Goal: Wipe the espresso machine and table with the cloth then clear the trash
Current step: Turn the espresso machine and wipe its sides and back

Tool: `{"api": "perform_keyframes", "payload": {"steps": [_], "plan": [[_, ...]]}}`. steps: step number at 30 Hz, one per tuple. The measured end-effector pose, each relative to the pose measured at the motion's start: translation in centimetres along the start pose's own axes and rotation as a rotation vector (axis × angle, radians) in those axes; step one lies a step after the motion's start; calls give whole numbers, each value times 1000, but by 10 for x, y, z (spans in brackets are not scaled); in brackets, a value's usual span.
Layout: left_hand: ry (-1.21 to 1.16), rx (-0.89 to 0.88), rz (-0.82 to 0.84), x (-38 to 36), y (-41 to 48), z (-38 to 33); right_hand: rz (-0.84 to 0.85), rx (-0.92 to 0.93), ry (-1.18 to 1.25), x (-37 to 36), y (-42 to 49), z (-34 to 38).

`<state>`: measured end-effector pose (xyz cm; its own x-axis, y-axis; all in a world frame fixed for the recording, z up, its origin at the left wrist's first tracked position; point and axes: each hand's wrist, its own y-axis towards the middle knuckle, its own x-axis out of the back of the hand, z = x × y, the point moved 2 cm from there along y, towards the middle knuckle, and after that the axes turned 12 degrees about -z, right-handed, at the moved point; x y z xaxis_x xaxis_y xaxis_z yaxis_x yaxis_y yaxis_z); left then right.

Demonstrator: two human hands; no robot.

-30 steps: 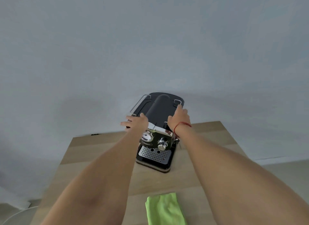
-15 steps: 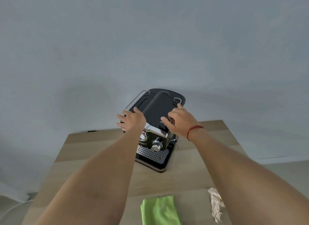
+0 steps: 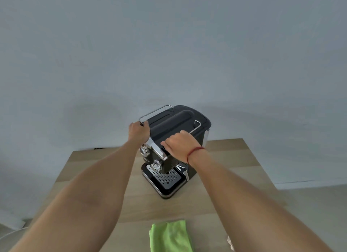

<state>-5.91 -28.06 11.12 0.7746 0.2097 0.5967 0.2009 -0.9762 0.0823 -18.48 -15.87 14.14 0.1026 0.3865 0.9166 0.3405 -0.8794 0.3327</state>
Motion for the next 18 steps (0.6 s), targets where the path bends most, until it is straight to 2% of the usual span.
{"api": "perform_keyframes", "payload": {"steps": [3,7,9,12,15,18], "plan": [[-41,-23,-100,4,-8,-8,2,-36,88,-3,6,-1],[34,-70,-81,-4,-30,0,9,-239,337,-1,4,-28],[93,-91,-123,-5,-43,2,20,-331,328,-1,0,-59],[136,-58,-185,-8,-56,2,146,-353,283,-9,-16,-101],[73,23,-245,-12,-55,-2,65,-334,377,-16,-23,-105],[-31,44,-351,-15,-43,0,-33,-332,334,-14,-13,-94]]}}
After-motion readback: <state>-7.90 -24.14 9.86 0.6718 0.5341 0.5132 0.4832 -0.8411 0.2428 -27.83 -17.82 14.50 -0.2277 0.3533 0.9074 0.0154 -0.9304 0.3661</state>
